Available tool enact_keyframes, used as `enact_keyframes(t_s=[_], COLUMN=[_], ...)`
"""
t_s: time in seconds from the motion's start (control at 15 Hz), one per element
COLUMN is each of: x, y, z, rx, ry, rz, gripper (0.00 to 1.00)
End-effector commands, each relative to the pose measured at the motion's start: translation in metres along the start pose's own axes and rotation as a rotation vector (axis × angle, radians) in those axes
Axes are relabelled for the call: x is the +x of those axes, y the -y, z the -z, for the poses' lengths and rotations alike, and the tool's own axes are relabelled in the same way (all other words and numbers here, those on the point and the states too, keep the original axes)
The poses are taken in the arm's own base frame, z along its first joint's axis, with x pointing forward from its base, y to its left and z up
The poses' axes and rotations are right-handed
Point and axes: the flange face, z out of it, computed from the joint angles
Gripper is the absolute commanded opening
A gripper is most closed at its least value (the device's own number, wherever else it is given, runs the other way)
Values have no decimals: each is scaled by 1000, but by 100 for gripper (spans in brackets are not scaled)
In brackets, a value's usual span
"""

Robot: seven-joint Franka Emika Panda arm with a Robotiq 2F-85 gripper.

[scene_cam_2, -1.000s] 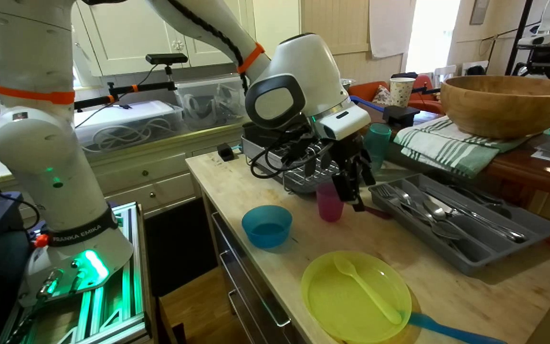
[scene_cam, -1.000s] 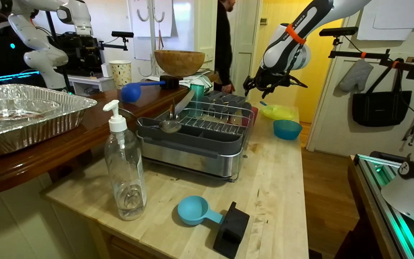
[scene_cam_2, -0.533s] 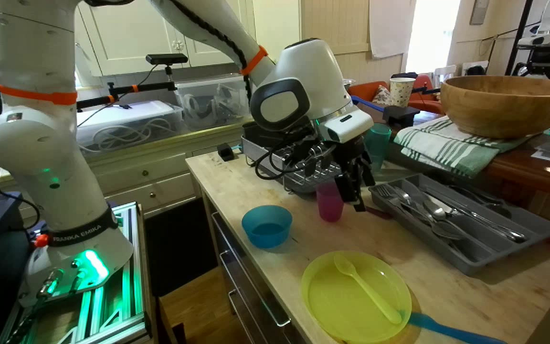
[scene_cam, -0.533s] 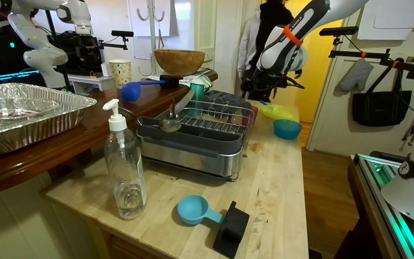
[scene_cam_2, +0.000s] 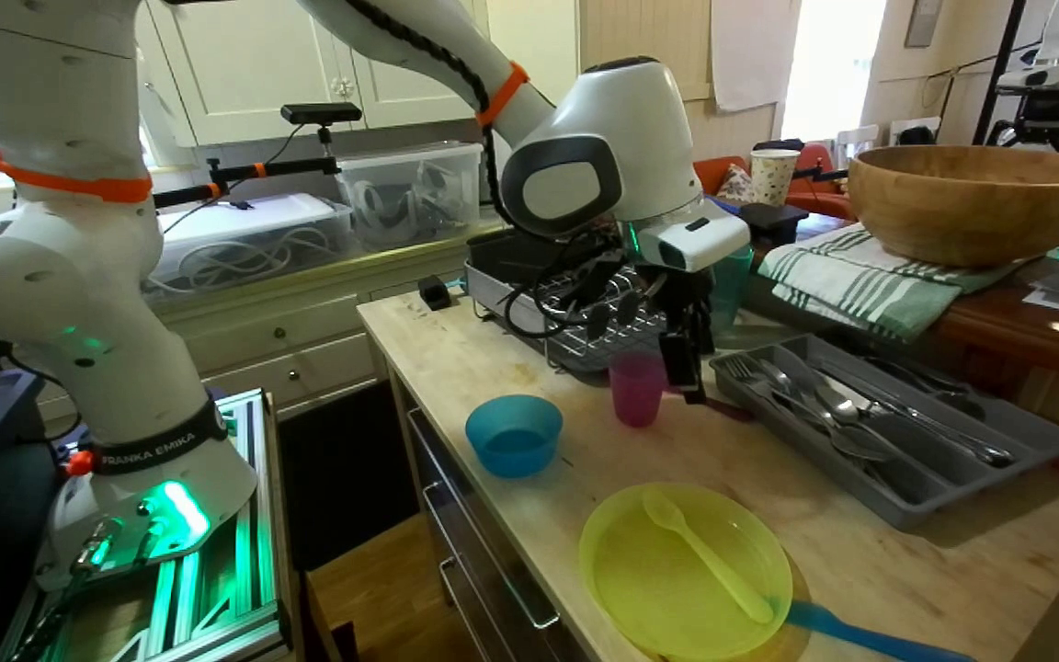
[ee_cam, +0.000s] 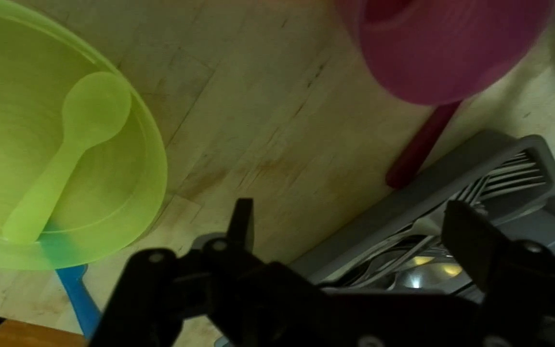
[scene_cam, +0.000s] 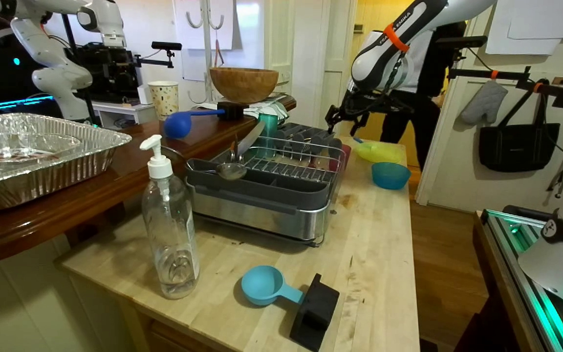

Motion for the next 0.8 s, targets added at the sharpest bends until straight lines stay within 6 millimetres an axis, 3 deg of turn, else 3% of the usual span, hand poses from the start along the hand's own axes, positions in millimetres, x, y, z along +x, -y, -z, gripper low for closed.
enact_keyframes(t_s=[0.0,0.27,0.73], x=[7,3,-13], y=[-23,-30,-24], z=[15,16,12], rx=[4,25,39], ry=[50,112,188], rz=[75,178,340], gripper=[100,100,100])
